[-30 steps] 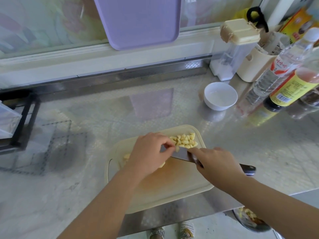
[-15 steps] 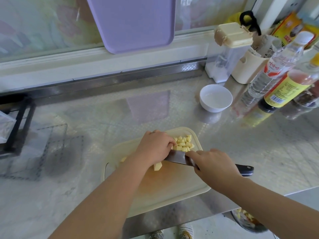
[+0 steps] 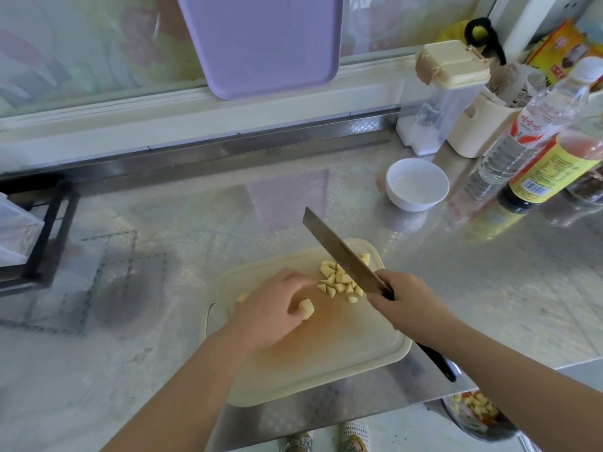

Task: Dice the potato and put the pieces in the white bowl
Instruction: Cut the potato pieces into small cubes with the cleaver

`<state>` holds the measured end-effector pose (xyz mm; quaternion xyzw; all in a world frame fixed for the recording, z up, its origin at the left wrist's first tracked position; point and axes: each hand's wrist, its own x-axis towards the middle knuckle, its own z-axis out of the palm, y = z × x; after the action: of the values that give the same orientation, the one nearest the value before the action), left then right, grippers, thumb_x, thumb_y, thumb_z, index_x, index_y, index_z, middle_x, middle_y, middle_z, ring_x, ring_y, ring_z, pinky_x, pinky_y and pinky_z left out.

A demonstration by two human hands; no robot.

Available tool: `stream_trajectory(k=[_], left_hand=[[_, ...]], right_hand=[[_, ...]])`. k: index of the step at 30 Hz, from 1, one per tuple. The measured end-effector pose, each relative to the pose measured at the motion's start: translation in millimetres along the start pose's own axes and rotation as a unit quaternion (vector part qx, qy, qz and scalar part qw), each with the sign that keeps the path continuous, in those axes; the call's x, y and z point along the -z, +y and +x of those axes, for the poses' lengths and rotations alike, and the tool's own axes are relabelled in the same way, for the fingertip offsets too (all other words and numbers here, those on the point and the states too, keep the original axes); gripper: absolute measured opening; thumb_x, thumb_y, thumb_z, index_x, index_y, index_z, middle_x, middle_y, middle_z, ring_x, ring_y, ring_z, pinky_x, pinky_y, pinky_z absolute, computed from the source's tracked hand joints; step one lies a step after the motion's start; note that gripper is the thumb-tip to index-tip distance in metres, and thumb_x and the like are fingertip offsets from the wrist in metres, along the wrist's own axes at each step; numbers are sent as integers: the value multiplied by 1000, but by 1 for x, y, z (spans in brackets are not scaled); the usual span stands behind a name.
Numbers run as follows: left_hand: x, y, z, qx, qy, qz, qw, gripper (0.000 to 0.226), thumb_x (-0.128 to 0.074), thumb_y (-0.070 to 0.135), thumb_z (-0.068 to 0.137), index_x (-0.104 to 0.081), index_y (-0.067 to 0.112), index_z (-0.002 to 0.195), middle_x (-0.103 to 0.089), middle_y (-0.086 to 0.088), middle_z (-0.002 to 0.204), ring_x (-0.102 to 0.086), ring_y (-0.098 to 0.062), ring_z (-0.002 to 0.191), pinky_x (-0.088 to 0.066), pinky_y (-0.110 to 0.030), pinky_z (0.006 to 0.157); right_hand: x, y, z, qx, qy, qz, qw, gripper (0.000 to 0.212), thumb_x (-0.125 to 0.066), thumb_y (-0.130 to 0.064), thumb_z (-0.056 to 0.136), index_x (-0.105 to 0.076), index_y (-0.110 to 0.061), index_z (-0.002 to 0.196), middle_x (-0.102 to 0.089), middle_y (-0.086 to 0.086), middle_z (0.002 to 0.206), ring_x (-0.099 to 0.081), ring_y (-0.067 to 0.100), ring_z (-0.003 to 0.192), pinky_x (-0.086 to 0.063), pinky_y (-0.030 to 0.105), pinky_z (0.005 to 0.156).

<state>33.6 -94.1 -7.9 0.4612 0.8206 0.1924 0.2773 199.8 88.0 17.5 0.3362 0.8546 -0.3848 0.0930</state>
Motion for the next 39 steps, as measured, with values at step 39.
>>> stream_trajectory(k=[39], left_hand=[[-45, 14, -7, 167, 159, -72, 970, 13, -72, 33, 86, -68, 22, 90, -66, 11, 79, -60, -3, 71, -45, -17, 59]], right_hand=[[-74, -13, -13, -2, -61, -129, 990, 26, -33, -33, 106, -56, -22, 105, -59, -3, 84, -61, 15, 77, -56, 37, 75]])
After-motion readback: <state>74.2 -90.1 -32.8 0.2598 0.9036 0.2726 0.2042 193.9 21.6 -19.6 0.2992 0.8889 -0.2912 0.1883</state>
